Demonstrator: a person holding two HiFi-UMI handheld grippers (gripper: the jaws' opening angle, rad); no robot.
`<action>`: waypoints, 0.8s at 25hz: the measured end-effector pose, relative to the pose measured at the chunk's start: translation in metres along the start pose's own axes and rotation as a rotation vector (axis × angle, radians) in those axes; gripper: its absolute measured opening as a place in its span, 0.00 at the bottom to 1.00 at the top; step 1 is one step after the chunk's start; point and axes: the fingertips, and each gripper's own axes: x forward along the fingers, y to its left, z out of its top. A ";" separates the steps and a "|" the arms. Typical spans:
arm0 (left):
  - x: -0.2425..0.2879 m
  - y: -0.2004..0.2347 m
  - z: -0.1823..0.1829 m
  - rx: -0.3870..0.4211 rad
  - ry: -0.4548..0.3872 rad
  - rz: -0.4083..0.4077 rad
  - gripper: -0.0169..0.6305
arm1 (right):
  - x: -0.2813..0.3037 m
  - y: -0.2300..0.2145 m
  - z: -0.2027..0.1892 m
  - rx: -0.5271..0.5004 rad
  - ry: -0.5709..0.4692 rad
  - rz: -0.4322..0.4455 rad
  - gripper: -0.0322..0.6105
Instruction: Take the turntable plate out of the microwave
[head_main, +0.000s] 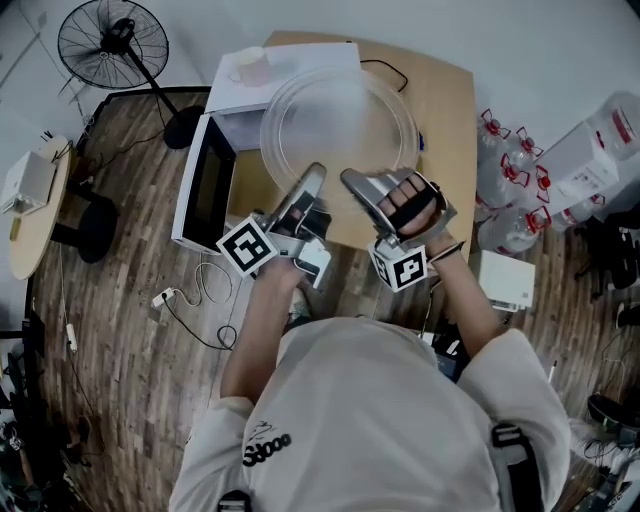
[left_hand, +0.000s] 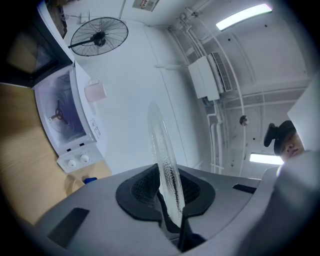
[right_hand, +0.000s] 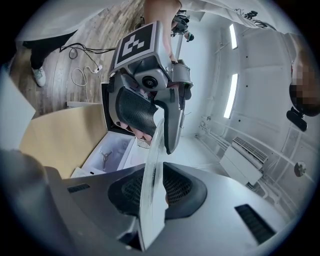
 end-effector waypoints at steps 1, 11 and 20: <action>-0.001 0.001 0.002 -0.005 -0.003 0.002 0.11 | 0.003 0.000 0.001 -0.002 -0.005 0.004 0.11; -0.020 0.022 0.019 -0.090 -0.062 0.000 0.11 | 0.023 0.016 0.021 -0.054 -0.066 0.070 0.11; -0.032 0.021 0.033 -0.105 -0.101 -0.025 0.11 | 0.032 0.011 0.038 -0.077 -0.107 0.074 0.10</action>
